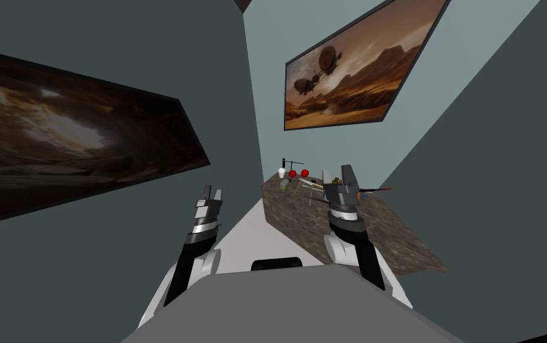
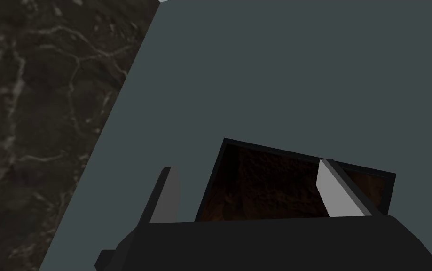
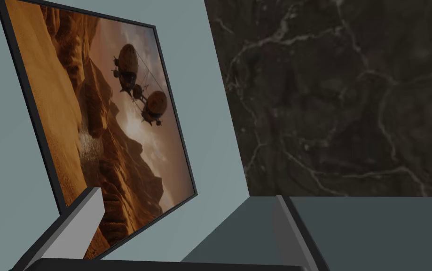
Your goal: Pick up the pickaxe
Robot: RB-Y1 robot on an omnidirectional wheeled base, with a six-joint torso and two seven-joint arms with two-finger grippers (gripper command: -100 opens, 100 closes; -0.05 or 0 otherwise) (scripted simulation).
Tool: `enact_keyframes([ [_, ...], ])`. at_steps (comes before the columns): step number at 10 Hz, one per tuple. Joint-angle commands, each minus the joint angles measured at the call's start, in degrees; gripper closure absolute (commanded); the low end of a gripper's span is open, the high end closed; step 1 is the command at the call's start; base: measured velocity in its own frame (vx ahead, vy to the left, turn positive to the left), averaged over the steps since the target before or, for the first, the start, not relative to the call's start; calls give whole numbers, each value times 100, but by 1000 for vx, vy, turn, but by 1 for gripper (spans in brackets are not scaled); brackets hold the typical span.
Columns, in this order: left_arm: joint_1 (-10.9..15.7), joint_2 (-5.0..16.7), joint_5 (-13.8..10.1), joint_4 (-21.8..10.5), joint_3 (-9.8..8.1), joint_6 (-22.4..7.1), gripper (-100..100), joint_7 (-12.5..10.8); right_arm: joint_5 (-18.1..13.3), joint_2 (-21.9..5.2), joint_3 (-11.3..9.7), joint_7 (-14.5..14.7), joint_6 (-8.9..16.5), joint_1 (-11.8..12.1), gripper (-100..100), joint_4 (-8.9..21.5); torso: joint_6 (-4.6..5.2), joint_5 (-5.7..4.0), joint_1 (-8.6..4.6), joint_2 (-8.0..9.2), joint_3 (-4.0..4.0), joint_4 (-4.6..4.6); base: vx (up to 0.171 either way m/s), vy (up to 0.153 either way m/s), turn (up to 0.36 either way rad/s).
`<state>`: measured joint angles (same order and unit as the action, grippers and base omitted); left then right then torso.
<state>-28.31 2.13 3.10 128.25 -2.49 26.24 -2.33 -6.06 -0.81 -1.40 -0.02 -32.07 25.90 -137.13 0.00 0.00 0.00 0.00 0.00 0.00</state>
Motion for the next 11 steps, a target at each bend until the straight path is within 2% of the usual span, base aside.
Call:
enact_keyframes([
  [1,0,0,0,0,0,0,0,0,-27,-161,14,51,1,-6,-100,47,0,0,0,0,0,0,-9,54,-6],
  [3,0,-1,0,0,1,0,0,0,-91,-460,51,166,7,-20,-100,163,0,6,29,6,3,1,-12,108,-19],
  [6,0,-2,0,0,2,0,0,0,-248,-997,140,429,25,-49,-100,449,-1,16,69,12,7,3,-34,198,-21],
  [7,1,-2,0,0,2,0,0,0,-248,-1059,140,429,25,-49,-100,449,-1,19,85,12,7,3,-15,158,-19],
  [8,0,-1,0,0,2,0,0,0,-314,-1289,175,533,33,-58,-100,570,-1,16,64,7,5,2,-17,126,-6],
  [9,0,-1,0,0,1,0,0,0,-386,-1458,210,644,42,-65,-100,703,-1,12,52,6,4,1,-5,166,-17],
  [10,0,-1,0,0,1,0,0,0,-386,-1530,210,644,42,-65,-100,703,-1,14,60,1,1,1,-10,134,-15],
  [11,0,-1,0,0,1,0,0,0,-465,-1758,244,759,51,-70,-100,847,0,13,52,3,2,1,-30,131,-7],
])
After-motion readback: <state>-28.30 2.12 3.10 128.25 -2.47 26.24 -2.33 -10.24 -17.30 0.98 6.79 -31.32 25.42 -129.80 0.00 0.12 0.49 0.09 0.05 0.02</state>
